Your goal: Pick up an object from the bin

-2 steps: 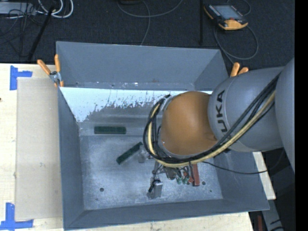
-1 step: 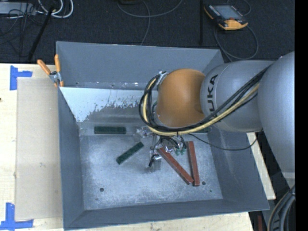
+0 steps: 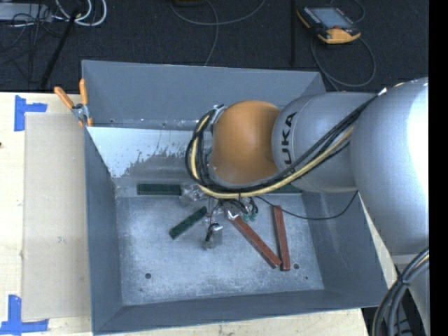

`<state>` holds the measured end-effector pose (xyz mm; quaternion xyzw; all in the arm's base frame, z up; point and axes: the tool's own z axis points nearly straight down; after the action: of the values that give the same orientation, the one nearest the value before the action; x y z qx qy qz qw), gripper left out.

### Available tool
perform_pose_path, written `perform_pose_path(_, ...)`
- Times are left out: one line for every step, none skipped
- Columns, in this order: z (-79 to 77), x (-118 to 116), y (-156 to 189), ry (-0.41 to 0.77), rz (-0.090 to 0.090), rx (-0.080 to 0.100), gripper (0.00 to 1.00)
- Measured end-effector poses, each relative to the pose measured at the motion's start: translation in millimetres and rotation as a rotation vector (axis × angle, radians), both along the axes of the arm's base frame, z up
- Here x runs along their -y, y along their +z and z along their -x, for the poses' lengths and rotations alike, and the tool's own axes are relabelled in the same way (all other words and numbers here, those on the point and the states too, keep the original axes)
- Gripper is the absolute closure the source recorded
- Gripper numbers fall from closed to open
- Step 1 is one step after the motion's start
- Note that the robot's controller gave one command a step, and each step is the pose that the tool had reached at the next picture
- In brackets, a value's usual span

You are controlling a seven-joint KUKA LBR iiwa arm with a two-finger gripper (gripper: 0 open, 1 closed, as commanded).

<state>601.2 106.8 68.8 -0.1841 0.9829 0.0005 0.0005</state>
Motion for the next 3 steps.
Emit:
perform_pose_path(-0.5,1,1,-0.004,0.0,0.001,1.0)
perform_pose_path(-9.7,17,139,-0.036,0.0,0.009,1.0)
perform_pose_path(-19.6,34,108,0.459,0.0,0.0,1.0)
